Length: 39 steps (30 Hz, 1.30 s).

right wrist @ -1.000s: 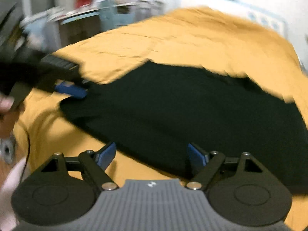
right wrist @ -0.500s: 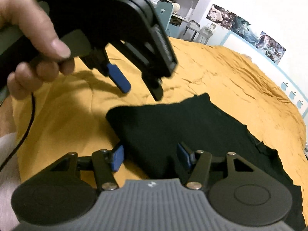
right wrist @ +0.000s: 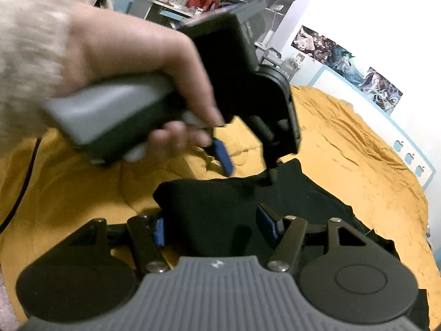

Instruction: Fold small clothes

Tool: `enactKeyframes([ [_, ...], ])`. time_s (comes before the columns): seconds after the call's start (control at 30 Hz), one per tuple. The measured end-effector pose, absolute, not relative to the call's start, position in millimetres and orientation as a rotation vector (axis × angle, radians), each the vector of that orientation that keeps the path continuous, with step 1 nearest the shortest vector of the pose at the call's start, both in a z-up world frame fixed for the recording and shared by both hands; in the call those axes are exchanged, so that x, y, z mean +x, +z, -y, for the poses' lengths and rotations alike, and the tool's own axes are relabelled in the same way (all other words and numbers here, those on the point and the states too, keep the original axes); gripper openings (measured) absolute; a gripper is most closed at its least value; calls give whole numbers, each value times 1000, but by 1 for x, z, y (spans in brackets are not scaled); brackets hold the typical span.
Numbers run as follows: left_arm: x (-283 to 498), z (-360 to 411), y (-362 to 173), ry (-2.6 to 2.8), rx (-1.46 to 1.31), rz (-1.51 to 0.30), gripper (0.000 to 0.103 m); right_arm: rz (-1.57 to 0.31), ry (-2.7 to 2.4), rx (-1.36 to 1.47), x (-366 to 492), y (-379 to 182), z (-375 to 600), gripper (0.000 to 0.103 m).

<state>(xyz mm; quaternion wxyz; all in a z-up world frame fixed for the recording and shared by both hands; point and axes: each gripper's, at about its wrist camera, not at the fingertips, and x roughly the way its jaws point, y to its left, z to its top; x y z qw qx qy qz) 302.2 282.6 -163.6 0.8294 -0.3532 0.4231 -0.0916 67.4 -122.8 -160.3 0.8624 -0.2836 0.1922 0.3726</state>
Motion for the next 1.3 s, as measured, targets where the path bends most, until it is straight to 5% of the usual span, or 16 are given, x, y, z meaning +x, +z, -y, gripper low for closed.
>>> enactKeyframes([
  [0.77, 405, -287, -219, -316, -961, -960, 54, -468, 784, -472, 90, -162, 129, 67],
  [0.87, 405, -285, -220, -305, -959, -962, 44, -479, 797, -460, 91, -160, 128, 60],
  [0.93, 403, -284, -219, -299, -967, -955, 27, -493, 808, -451, 89, -159, 128, 51],
  [1.0, 401, -281, -215, -289, -948, -947, 25, -519, 813, -433, 88, -157, 127, 20],
  [1.07, 401, -278, -209, -266, -938, -954, 23, -522, 794, -424, 90, -154, 128, 7],
  [1.3, 403, -263, -177, -170, -916, -976, 18, -595, 787, -192, 122, -130, 175, 0],
])
